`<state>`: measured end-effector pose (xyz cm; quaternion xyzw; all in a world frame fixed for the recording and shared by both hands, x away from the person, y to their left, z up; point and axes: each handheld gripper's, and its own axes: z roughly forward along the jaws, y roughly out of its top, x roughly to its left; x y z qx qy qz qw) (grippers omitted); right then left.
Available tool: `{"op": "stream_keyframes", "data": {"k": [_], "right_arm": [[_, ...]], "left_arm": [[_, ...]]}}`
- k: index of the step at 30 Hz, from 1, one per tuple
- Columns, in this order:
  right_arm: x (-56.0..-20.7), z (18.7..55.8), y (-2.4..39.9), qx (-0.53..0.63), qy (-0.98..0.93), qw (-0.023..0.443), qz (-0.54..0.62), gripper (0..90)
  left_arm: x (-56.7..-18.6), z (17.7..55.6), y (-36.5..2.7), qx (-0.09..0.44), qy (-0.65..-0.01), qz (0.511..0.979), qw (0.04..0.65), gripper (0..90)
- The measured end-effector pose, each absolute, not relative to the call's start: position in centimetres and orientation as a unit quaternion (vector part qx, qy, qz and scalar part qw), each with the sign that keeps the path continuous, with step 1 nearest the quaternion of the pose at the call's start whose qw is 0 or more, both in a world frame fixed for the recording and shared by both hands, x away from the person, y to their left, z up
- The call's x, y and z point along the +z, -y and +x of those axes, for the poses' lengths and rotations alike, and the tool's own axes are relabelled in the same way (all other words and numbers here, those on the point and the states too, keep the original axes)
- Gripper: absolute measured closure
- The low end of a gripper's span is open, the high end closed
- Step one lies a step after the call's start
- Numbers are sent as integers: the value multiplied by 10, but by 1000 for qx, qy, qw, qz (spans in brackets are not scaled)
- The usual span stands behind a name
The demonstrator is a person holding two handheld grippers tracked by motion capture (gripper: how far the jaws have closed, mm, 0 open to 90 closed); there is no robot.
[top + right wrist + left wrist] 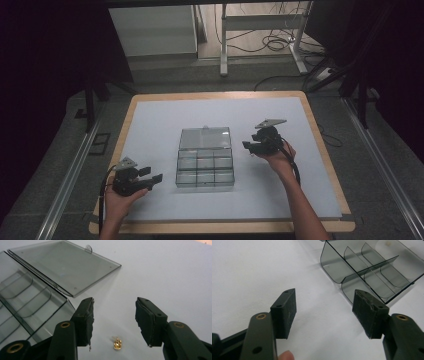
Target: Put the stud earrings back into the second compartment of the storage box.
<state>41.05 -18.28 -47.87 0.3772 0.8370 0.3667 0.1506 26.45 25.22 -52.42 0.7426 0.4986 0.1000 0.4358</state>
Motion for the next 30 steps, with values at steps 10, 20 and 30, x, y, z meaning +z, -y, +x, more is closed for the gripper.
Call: {"op": "stream_keyframes", "data": {"k": [10, 20, 30], "right_arm": [[-484, 412, 185, 336, -853, 140, 374, 519], [-494, 414, 183, 308, -867, 132, 369, 555], [-504, 418, 180, 290, -873, 129, 370, 603]], "left_arm": [[-524, 264, -253, 99, -501, 741, 437, 357], [-525, 265, -252, 95, -499, 745, 433, 352], [-525, 265, -253, 93, -500, 744, 433, 351]]}}
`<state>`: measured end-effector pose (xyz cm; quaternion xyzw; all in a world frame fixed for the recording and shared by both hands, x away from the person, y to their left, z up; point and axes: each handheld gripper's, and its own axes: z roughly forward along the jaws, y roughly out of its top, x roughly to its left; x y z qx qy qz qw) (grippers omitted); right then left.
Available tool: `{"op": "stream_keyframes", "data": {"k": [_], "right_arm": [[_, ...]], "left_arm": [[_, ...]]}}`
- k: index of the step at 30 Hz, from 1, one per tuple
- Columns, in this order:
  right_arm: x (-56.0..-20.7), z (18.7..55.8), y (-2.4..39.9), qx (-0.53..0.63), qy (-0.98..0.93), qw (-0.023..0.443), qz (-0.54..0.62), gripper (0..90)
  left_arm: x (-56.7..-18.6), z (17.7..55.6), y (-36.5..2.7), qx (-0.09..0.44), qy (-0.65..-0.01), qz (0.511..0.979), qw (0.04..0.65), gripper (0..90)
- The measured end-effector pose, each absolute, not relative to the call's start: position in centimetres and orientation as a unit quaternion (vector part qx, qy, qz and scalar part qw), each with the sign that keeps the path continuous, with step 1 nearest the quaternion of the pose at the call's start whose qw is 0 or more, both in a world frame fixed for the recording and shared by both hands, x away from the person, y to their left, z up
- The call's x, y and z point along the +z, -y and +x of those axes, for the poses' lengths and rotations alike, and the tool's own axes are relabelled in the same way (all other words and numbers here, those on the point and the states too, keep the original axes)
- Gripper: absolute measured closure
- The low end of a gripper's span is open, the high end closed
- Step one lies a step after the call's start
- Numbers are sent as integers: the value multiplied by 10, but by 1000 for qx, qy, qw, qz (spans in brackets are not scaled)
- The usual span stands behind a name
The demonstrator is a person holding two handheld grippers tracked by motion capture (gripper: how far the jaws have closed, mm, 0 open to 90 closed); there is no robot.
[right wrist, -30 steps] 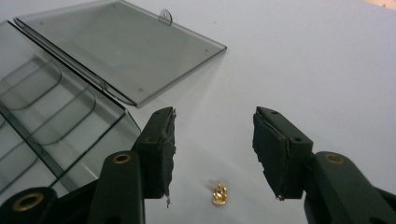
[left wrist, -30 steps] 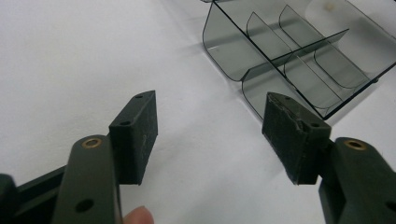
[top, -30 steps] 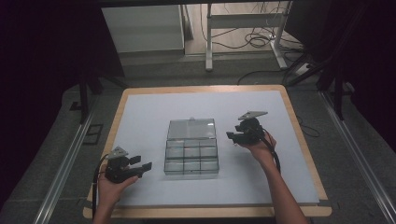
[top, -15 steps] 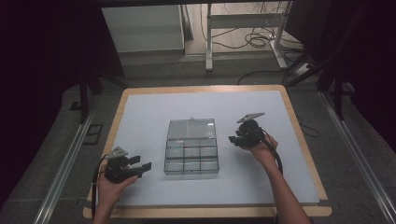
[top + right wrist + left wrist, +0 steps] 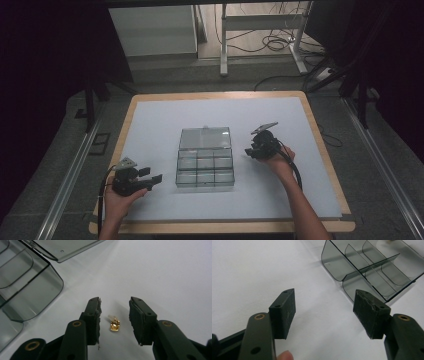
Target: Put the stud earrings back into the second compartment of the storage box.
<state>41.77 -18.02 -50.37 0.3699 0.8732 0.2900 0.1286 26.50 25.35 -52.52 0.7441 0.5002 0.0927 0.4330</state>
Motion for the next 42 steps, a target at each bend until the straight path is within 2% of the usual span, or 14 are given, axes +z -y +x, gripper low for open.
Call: {"op": "stream_keyframes", "data": {"k": [5, 19, 42], "right_arm": [[-508, 418, 181, 282, -875, 128, 371, 632], [-511, 419, 183, 277, -877, 124, 372, 798], [-501, 413, 189, 311, -865, 116, 377, 824]], "left_arm": [[-526, 265, -253, 92, -500, 745, 432, 351], [-526, 266, -253, 89, -499, 747, 429, 350], [-527, 266, -252, 86, -499, 749, 427, 348]]}}
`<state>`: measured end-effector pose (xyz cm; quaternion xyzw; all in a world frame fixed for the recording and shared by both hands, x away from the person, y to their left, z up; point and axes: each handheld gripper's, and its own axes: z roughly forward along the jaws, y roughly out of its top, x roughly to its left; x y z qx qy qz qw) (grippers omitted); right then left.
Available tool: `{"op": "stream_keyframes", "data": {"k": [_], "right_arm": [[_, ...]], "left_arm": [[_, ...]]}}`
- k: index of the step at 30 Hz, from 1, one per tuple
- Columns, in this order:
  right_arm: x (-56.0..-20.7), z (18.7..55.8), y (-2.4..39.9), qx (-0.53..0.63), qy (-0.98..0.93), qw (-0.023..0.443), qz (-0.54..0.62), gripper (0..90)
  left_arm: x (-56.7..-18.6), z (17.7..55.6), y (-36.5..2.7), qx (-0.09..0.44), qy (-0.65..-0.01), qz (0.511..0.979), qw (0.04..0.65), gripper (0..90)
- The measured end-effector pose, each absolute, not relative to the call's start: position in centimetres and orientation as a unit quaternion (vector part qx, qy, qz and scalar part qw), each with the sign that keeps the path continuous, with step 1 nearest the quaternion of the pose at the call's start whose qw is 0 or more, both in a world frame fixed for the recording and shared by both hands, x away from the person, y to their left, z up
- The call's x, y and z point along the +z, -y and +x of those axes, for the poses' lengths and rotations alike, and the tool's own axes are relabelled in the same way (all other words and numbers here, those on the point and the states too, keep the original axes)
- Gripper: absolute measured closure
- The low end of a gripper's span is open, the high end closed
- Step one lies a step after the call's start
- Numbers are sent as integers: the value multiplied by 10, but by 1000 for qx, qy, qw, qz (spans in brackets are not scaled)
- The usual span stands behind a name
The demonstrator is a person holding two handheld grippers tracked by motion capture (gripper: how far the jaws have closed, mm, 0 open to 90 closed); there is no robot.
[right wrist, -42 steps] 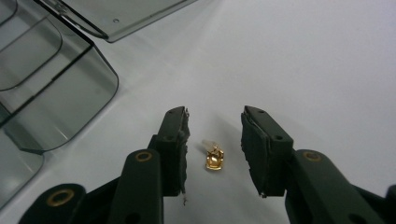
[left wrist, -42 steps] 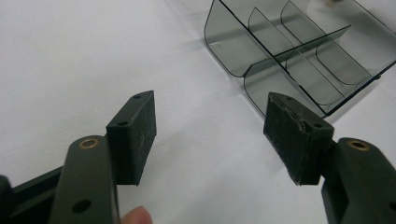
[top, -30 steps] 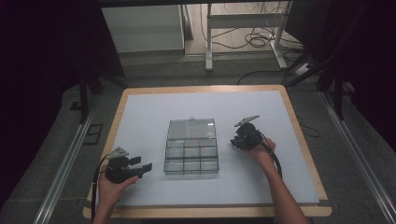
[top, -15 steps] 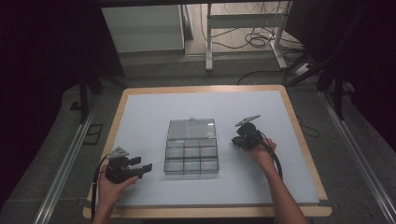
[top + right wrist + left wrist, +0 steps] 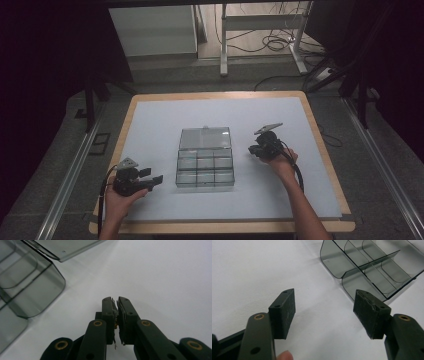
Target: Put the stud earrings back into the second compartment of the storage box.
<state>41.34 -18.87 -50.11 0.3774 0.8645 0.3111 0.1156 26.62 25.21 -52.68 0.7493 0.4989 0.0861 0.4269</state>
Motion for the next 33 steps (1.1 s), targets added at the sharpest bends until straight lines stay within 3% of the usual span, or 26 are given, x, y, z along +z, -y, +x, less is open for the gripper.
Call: {"op": "stream_keyframes", "data": {"k": [33], "right_arm": [[-473, 390, 173, 395, -852, 97, 330, 824]], "left_arm": [[-528, 267, -252, 84, -500, 751, 424, 342]]}}
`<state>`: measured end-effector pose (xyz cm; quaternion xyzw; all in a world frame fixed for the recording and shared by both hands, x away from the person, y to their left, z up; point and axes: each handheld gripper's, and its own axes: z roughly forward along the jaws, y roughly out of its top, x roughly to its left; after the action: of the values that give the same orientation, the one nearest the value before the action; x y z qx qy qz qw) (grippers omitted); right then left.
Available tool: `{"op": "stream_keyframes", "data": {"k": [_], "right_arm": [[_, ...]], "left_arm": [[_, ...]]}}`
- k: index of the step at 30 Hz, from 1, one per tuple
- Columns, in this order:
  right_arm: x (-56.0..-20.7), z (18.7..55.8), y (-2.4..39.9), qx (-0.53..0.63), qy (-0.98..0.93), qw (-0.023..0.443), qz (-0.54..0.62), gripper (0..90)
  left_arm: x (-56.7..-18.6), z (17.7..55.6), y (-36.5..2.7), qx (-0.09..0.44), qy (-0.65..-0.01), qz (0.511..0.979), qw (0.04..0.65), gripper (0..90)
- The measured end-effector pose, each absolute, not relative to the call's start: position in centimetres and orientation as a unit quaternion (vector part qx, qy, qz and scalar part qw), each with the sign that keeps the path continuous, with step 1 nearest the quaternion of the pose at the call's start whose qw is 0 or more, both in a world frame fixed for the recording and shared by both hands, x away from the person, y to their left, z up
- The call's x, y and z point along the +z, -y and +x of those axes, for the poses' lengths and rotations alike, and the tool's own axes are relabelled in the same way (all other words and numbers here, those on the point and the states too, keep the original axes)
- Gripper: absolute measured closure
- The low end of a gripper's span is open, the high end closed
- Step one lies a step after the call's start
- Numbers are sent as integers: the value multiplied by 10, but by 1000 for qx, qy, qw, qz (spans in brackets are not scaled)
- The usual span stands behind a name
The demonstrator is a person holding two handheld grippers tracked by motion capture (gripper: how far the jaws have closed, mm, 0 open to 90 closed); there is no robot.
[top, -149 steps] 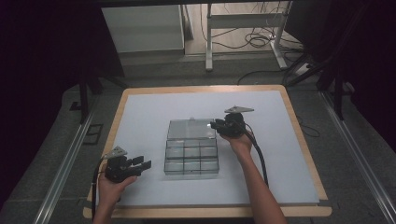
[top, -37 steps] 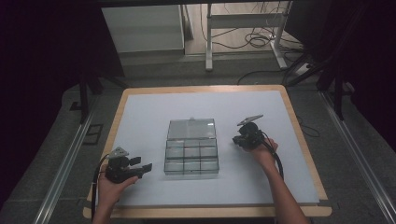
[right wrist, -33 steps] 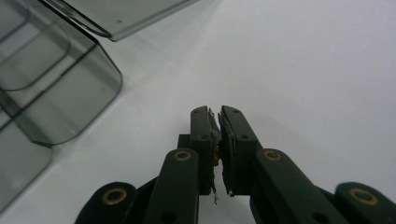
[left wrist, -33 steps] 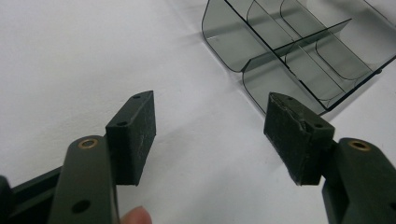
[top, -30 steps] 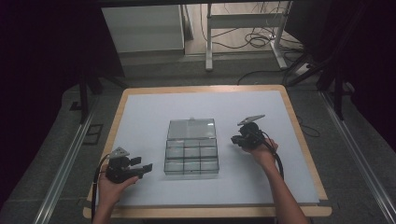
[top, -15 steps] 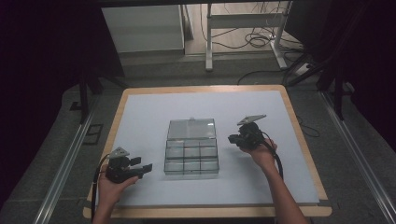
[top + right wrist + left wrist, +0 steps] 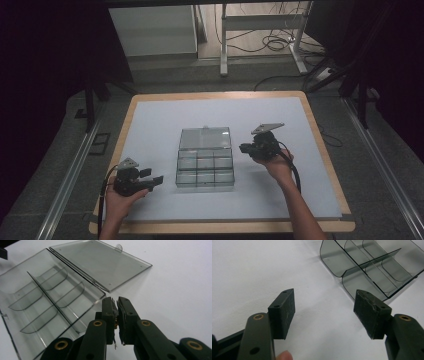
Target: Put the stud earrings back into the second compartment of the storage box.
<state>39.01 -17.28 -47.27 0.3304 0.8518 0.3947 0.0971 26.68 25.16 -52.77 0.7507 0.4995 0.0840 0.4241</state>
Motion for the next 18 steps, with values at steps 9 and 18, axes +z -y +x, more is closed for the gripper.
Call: {"op": "stream_keyframes", "data": {"k": [9, 18], "right_arm": [[-469, 384, 160, 402, -855, 98, 313, 824], [-468, 381, 147, 405, -859, 91, 300, 824]], "left_arm": [[-528, 267, -252, 84, -500, 751, 423, 339], [-528, 267, -251, 83, -499, 752, 422, 338]]}}
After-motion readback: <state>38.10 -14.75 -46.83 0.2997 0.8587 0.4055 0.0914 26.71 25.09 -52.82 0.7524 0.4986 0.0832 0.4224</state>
